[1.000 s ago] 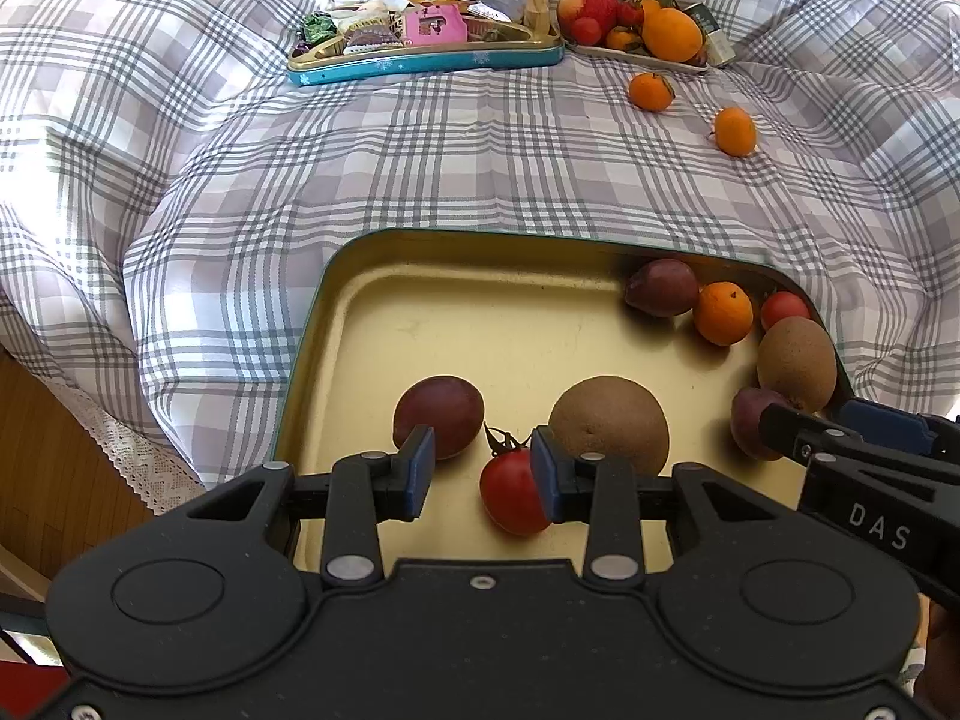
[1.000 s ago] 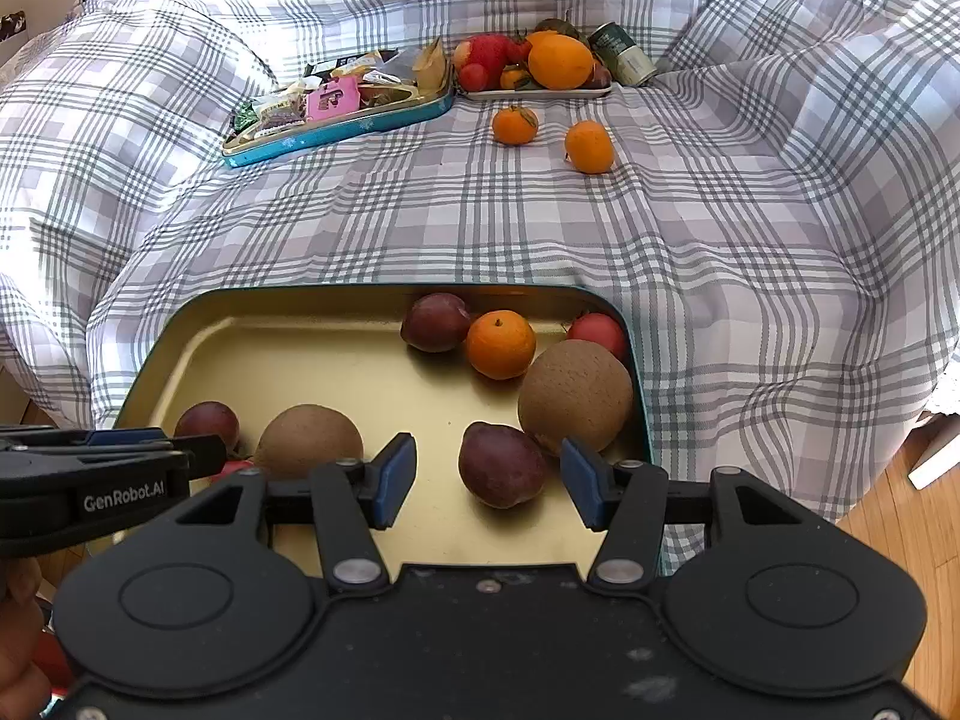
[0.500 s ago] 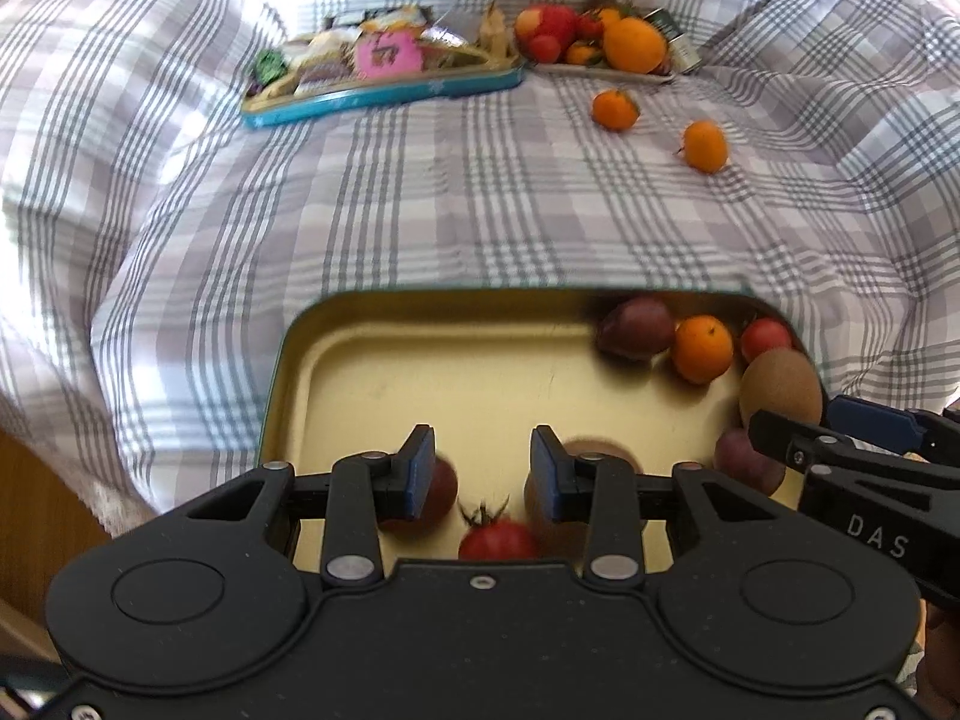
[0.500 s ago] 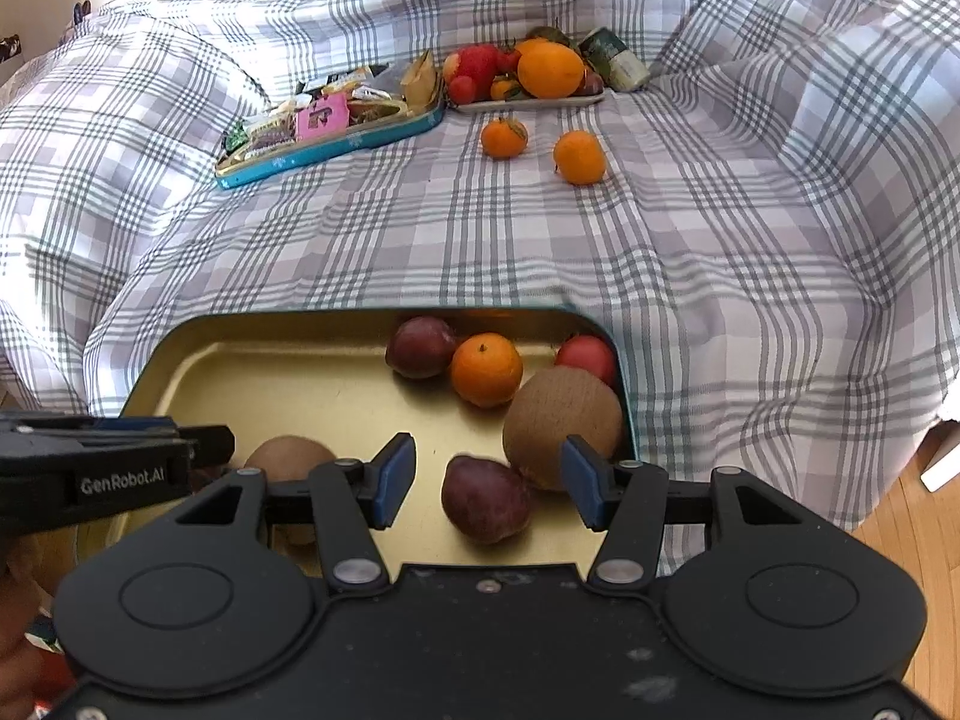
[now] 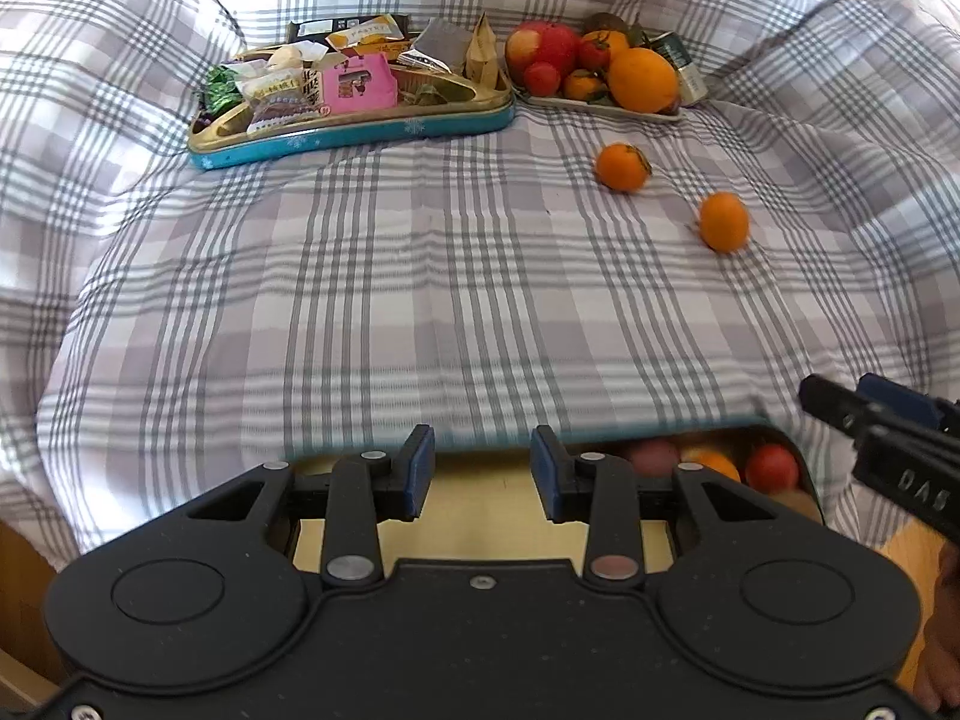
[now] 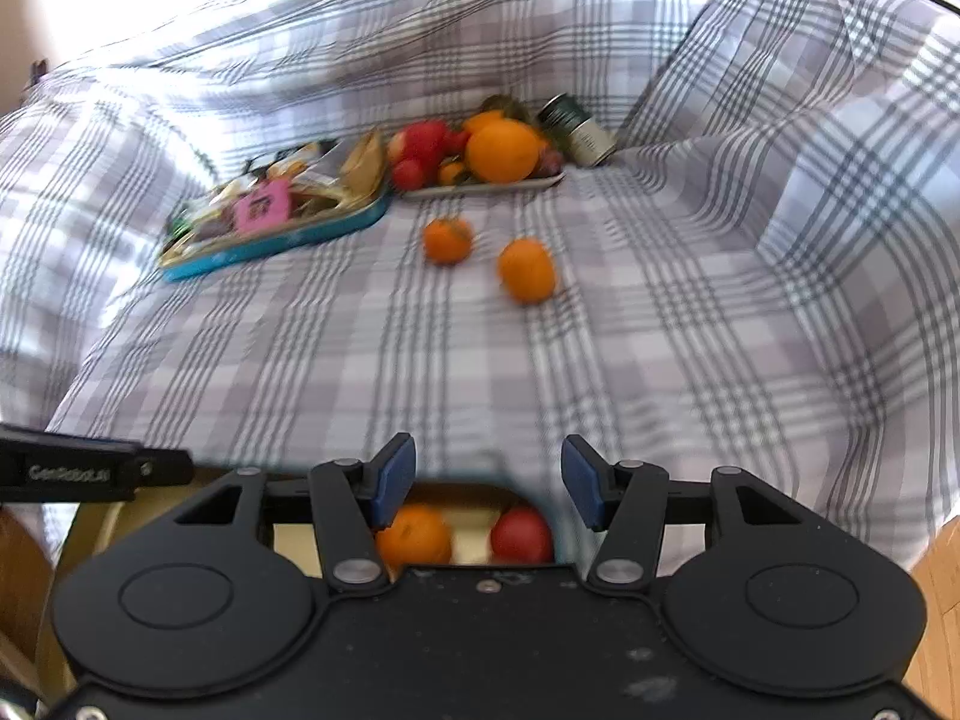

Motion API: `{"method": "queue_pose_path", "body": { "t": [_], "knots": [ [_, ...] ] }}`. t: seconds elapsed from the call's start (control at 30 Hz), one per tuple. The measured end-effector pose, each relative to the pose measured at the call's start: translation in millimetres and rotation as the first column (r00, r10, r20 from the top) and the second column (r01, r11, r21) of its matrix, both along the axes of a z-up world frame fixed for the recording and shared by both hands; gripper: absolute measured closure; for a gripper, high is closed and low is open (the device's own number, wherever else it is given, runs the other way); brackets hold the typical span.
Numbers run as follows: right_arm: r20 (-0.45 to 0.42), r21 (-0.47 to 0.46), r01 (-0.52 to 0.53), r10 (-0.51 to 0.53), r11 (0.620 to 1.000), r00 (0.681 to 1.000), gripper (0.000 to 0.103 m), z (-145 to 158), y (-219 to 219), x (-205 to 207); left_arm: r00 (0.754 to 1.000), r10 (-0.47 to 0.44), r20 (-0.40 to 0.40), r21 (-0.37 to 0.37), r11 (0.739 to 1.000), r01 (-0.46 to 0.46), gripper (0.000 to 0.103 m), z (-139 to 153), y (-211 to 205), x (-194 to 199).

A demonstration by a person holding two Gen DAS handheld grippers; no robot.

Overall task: Organize fruits
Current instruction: 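Move both open tools back toward the two mandarins on the cloth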

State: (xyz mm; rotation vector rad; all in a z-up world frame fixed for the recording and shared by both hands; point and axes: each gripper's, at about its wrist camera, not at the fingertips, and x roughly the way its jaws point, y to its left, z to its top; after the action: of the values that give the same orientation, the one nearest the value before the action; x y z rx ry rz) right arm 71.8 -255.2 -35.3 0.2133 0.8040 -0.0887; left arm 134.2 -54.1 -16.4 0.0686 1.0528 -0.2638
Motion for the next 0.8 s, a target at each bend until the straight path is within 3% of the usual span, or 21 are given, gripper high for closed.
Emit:
{"method": "queue_pose_path", "body": {
  "t": [0.3,0.47,0.63,0.8],
  "knots": [
    [0.026,-0.058,0.013,-0.011,0.998,1.000,0.046,-6.4,-15.0,57.1,1.000,-0.022,0.008,-0.016,1.000,0.022,0.058,1.8,-7.6,48.0],
    [0.016,-0.092,-0.023,0.025,0.995,1.000,0.047,-16.6,-13.0,86.1,0.999,-0.039,0.026,0.015,0.999,0.039,0.058,-0.1,-19.4,65.8],
    [-0.006,-0.114,-0.063,0.063,0.992,0.998,0.058,-28.2,-13.9,108.7,0.997,-0.073,0.040,0.026,0.997,0.072,0.058,-5.3,-31.6,81.8],
    [0.024,-0.153,-0.090,0.094,0.984,0.995,0.059,-32.0,-13.5,122.0,0.993,-0.112,0.037,0.018,0.994,0.111,0.058,-9.9,-44.4,96.6]
  ]
}}
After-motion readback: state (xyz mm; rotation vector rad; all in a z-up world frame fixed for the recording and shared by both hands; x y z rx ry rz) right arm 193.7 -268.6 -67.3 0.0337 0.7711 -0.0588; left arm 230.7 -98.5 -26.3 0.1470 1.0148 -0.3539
